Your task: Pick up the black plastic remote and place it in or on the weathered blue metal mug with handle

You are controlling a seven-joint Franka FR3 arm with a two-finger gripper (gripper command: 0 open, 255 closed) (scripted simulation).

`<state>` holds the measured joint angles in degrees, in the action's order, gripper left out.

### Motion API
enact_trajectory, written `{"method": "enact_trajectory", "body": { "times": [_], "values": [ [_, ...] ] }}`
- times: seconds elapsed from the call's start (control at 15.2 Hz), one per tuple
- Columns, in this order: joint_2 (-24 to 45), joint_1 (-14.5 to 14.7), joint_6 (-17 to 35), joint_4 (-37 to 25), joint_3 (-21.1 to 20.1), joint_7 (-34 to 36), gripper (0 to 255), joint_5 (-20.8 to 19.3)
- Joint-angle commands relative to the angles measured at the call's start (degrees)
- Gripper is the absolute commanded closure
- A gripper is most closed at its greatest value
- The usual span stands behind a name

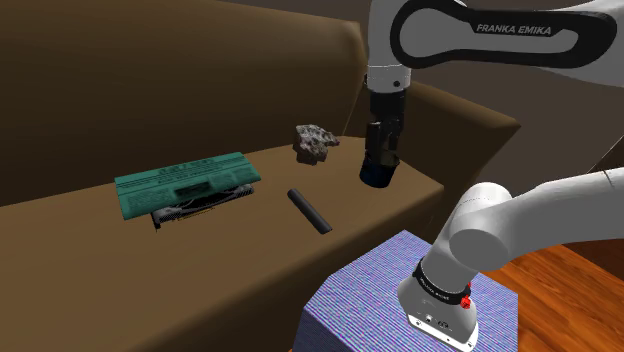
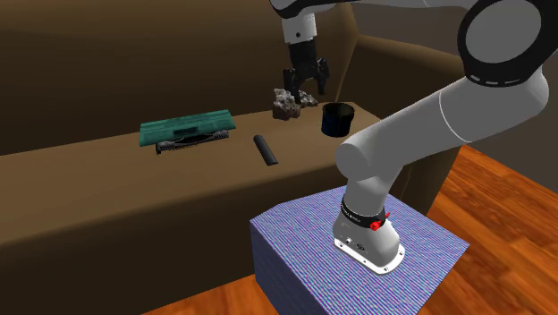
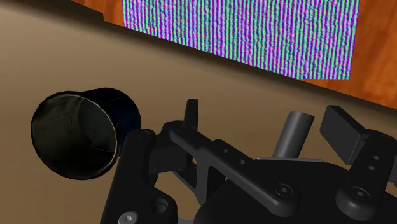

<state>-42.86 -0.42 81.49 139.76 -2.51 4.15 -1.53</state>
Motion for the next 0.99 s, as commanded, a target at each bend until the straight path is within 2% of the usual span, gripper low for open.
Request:
{"method": "enact_trajectory", "body": {
  "times": [0.0,0.46,0.92],
  "values": [
    [0.0,0.0,0.0,0.0,0.0,0.0,0,0.0],
    [8.4,0.0,14.8,5.0,-2.8,7.0,0,4.8],
    [20.8,0.1,30.0,5.7,-5.4,13.0,0,8.6]
  ]
}}
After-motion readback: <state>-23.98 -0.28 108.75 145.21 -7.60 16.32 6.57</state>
